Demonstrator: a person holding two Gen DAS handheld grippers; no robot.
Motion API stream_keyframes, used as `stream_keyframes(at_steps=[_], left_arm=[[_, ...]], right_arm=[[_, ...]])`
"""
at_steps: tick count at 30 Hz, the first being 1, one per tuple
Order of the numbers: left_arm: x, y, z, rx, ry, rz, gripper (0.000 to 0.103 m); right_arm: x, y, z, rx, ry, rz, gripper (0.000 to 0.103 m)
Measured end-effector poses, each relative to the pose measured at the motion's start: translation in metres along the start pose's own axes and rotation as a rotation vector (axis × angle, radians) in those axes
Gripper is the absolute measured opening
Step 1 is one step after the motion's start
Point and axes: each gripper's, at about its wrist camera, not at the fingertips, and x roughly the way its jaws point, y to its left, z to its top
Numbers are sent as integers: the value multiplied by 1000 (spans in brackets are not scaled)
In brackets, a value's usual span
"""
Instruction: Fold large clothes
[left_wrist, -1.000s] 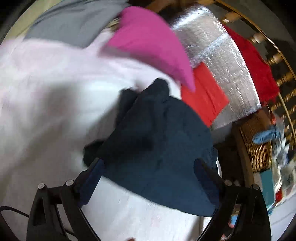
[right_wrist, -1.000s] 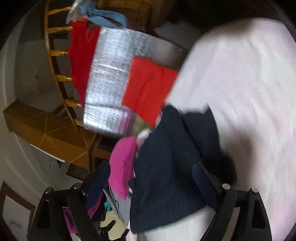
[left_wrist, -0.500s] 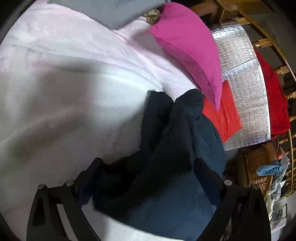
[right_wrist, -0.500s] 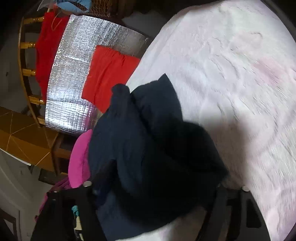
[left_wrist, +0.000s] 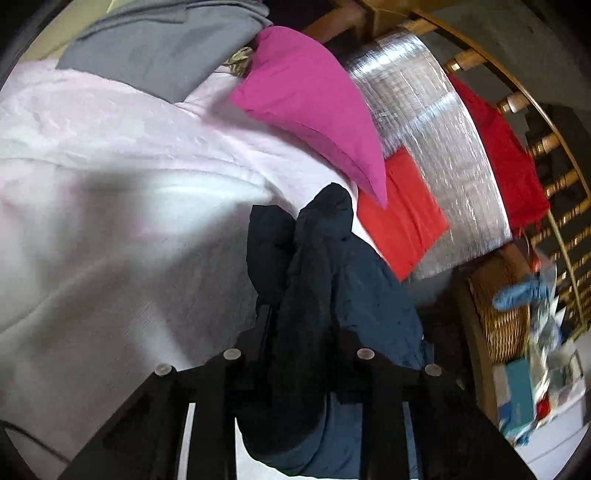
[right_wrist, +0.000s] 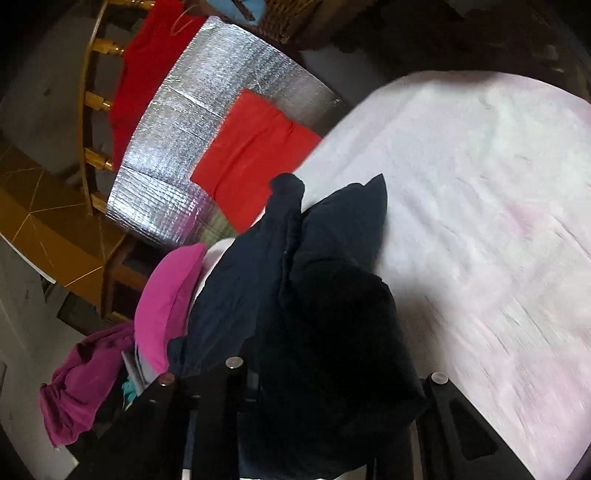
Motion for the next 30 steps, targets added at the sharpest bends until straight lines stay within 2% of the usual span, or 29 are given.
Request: stream_keyframes(at_steps=[2,4,5,6,8,9,11,13,14,15,16,19,22,24,26,28,30], left_arm=[[-10,2,-15,50,40,65,29],[-6,12,-28,78,116,160,40],[-4,18,-31,86,143,202,53],[-7,24,-32,75,159,218,56],[-22,29,-31,37,170,199,60],[-33,30,-31,36,164,189,68],[-57,29,-30,73,114,201,75],[-79,23,-27,133,43,233,76],[-87,20,-24,159,5,244,79],[-87,16,-20,168,-15,248,81],[-87,14,-16,175,-26,240,82],[-65,11,-6,184,-18,159,82],[-25,12,0,169,81,135,82],[-5,17,4,148,140,129,82],[9,23,6,121,169,130,82],[24,32,4,81,235,107,82],[35,40,2,48,273,85,82]], right_arm=[[-16,-14,-13,21,37,-22,29],[-24,-28,-25,42,79,-60,32],[-22,-36,-30,45,123,-93,33],[-19,-42,-33,38,161,-105,36],[-21,-49,-31,46,193,-86,40],[-28,-52,-29,64,218,-71,42],[-43,-50,-23,62,240,-38,42],[-59,-47,-17,20,232,-39,45],[-67,-47,-13,10,218,-39,48],[-73,-49,-10,4,197,-48,58],[-76,-50,-7,-3,169,-67,67],[-73,-47,9,-6,109,-73,68],[-55,-39,21,-29,86,-77,76],[-37,-44,25,-20,124,-66,76],[-11,-48,28,-13,172,-95,76],[13,-55,28,-13,225,-129,76],[25,-64,28,20,269,-88,76]])
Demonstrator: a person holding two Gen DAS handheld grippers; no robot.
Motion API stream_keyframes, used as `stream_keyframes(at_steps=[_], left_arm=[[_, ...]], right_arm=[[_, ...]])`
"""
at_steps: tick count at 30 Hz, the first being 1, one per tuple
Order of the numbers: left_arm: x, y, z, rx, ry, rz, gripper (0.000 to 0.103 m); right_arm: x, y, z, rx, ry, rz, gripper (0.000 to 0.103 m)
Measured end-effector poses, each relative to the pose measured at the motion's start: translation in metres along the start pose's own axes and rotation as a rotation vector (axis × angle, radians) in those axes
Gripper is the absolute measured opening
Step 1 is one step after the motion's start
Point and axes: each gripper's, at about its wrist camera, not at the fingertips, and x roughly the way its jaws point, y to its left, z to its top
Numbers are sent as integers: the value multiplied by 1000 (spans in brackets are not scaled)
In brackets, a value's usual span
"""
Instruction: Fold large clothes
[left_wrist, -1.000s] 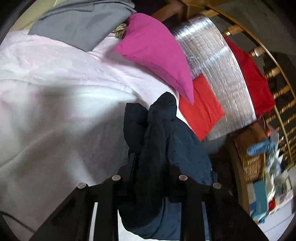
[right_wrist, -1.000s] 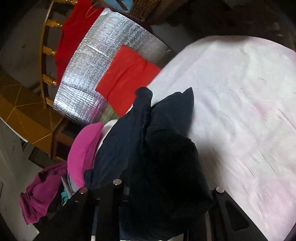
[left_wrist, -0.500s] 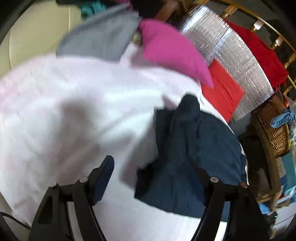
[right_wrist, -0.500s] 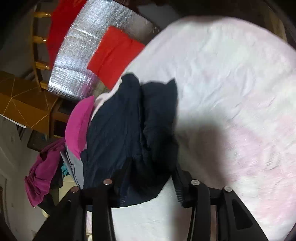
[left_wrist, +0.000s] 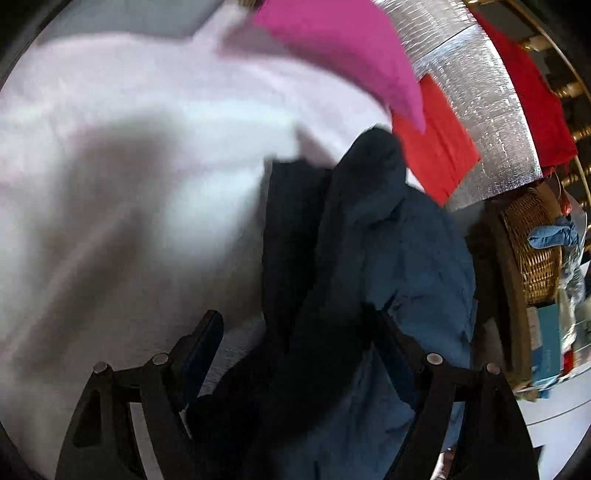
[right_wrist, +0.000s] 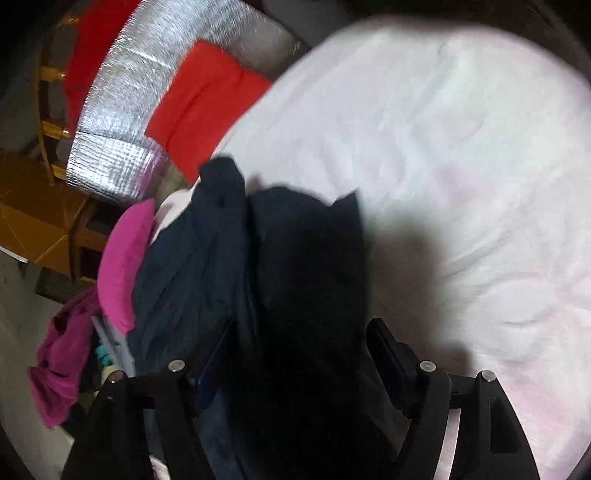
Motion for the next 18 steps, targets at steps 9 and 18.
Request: stream_keyframes(at_steps=[9,18], left_arm=[[-23,-16,3,40,-92,-113,37],[-29,-22,-6,93,-88,130,64]], right_arm=[[-9,47,-7,-111,-93,20,34],[-5,28,-12,-55,-98,-46,43]])
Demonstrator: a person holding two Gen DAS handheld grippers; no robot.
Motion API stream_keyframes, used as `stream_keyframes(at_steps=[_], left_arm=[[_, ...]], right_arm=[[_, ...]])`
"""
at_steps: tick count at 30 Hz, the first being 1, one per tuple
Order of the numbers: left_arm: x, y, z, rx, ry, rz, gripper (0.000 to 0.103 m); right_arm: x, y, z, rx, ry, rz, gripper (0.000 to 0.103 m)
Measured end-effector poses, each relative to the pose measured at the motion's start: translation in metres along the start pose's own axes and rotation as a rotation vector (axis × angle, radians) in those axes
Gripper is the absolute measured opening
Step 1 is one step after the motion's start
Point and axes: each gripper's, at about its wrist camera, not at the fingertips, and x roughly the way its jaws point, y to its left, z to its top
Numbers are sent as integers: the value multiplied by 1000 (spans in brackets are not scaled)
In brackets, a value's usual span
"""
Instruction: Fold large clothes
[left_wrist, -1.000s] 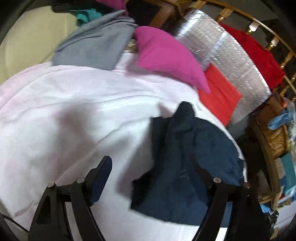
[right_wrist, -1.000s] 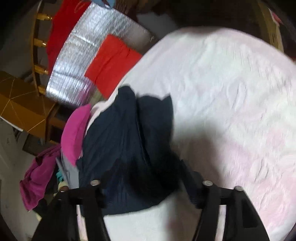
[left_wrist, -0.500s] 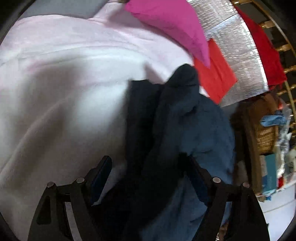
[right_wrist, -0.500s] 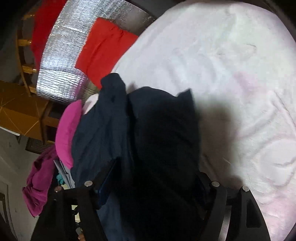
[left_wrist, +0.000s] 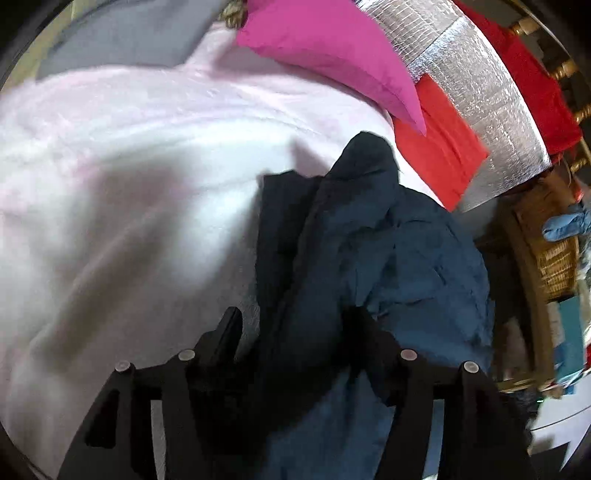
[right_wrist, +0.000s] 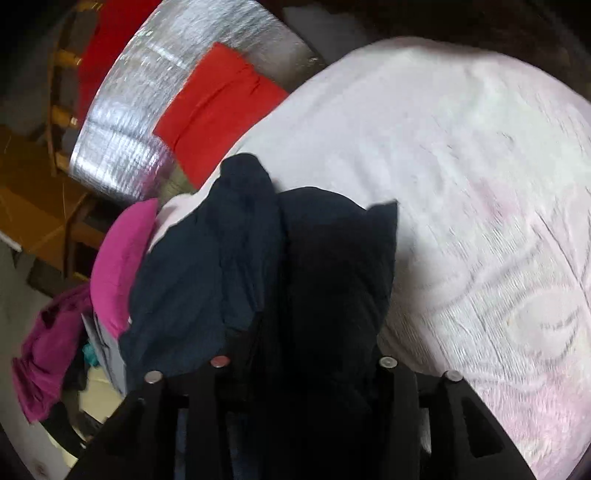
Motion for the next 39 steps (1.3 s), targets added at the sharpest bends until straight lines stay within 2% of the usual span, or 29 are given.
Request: stream_keyframes(at_steps=[2,3,4,7,9,11,15,18,21,24,26,31,33,35,36,39], left_arm=[[-24,-10,-8,47,-57,37,70],[-35,-13,-13,67,-86,57,75],[-50,-17,-22,99,-127,82,76],[-77,-34,-47,220,-206,123,81],[-86,-36,-63,253,-210,132,82],[-89,-33,-77,227,-180,107,82],[-70,-21,-101,58,-18,-13,82],[-55,-6,-106,-103,51,-88,82],[-46,4,-102,-211,35,-110,82],[-34,-3,-90,-190,4,-88,82],[-28,-2,-84,-212,-13,-75,82],[-1,6,-68,-281,3,-152,81],[5,8,-66,-291,2,-173,63],[-1,5,-66,-269,-16,-182,52],[-4,3,-66,-247,-27,-179,50],[-6,0,-71,-239,-41,-161,50]], right_arm=[[-17,4,-2,5,-13,14,52],[-31,5,-6,-2,-38,15,60],[-40,6,-11,-3,-56,13,64],[-81,7,-27,-5,-122,46,67],[-107,7,-40,-2,-155,93,73],[-120,8,-55,9,-153,157,74],[-120,19,-93,38,-61,281,74],[-103,25,-112,62,6,274,74],[-76,35,-121,71,31,214,74],[-57,36,-121,92,13,154,74],[-46,35,-117,106,7,116,74],[-21,45,-109,143,-9,74,73],[-19,45,-106,132,-9,43,66],[-19,44,-104,127,-20,18,58],[-19,43,-102,131,-22,17,54],[-29,34,-98,168,-12,64,52]])
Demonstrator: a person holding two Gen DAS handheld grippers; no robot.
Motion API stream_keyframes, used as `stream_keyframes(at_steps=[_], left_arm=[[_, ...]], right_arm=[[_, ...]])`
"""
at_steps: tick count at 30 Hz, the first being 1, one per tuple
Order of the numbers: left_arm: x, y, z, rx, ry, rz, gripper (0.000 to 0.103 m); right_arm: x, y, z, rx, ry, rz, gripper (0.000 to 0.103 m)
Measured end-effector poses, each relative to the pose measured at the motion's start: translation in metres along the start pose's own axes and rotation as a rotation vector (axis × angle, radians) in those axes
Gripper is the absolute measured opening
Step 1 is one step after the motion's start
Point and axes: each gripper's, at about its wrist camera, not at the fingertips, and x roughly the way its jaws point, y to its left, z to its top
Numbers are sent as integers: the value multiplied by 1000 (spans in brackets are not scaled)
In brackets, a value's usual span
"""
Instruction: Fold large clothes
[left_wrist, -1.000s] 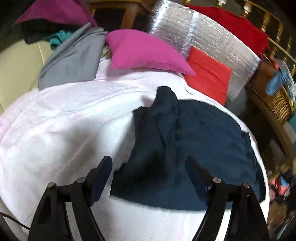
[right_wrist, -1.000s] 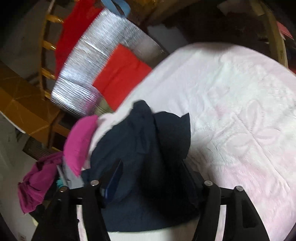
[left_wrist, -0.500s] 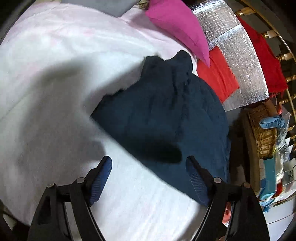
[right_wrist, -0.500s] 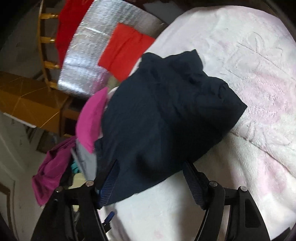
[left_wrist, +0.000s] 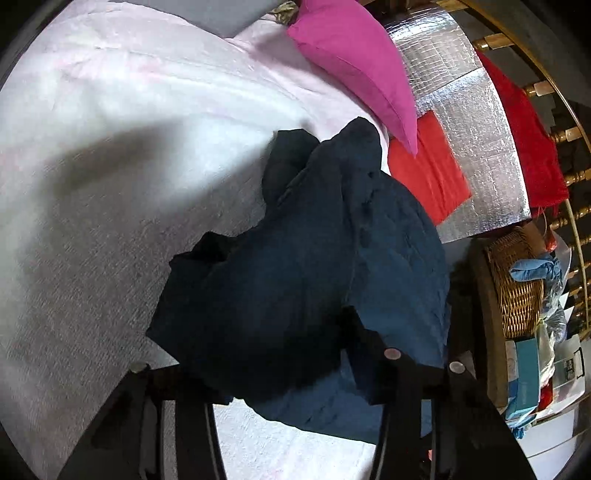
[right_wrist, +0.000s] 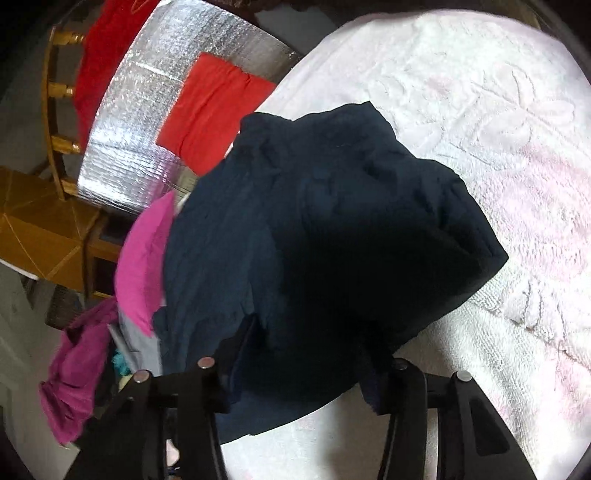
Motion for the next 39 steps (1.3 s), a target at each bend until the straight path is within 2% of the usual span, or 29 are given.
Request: stream_keyframes(at_steps=[1,3,5,6,7,10,14,16,17,18,20,22,23,24,25,27,29,30,31,32,33,36,39], left_arm=[[1,0,0,-3,3,5,51],[3,0,0,-17,32,20,69],[1,3,1,-25,68,28,75],[-1,6,1,-28,76,27,76],[-4,9,1,-28,80,27,76],[-8,17,5,-49,80,23,78],[-6,20,10,-74,58,5,78],[-5,17,12,-61,39,-17,77],[-4,16,13,-56,32,-23,76],[-2,15,15,-49,30,-26,68],[1,13,16,-27,30,-29,55],[0,10,17,-7,16,-43,46],[-2,7,17,9,8,-48,41],[-6,2,17,35,-6,-51,39],[-9,-5,16,71,-25,-52,38],[-14,-13,15,126,-43,-48,38],[-10,-11,16,119,-19,-35,42],[-6,-6,17,89,11,-19,51],[-1,1,19,55,39,-4,55],[-1,6,21,33,52,-3,58],[-2,9,22,16,57,-10,58],[-10,12,26,11,56,-19,64],[-17,18,28,0,57,-24,66]], right_arm=[[-5,-5,1,26,5,33,52],[-15,-11,5,46,23,79,53],[-27,-20,6,60,52,96,57],[-32,-26,5,72,56,100,65],[-37,-31,4,86,52,99,69],[-43,-47,3,145,27,90,70],[-27,-51,12,188,26,103,70],[-13,-47,16,200,20,74,72],[-9,-47,18,214,4,72,74],[-8,-46,19,215,-13,75,74],[-6,-38,20,178,-35,43,69],[-10,-30,17,125,-67,-4,52],[-14,-23,15,83,-84,-25,47],[-20,-15,13,33,-109,-41,37],[-26,-7,11,-15,-135,-52,31],[-44,16,1,-162,-218,-80,29],[-49,22,-5,-218,-238,-116,29],[-45,16,-4,-192,-206,-139,29],[-39,8,-3,-159,-169,-158,29],[-32,-1,0,-120,-117,-183,29],[-31,-7,3,-87,-87,-169,32],[-49,-13,11,-60,-68,-91,32],[-78,-23,19,-40,-107,-106,32]])
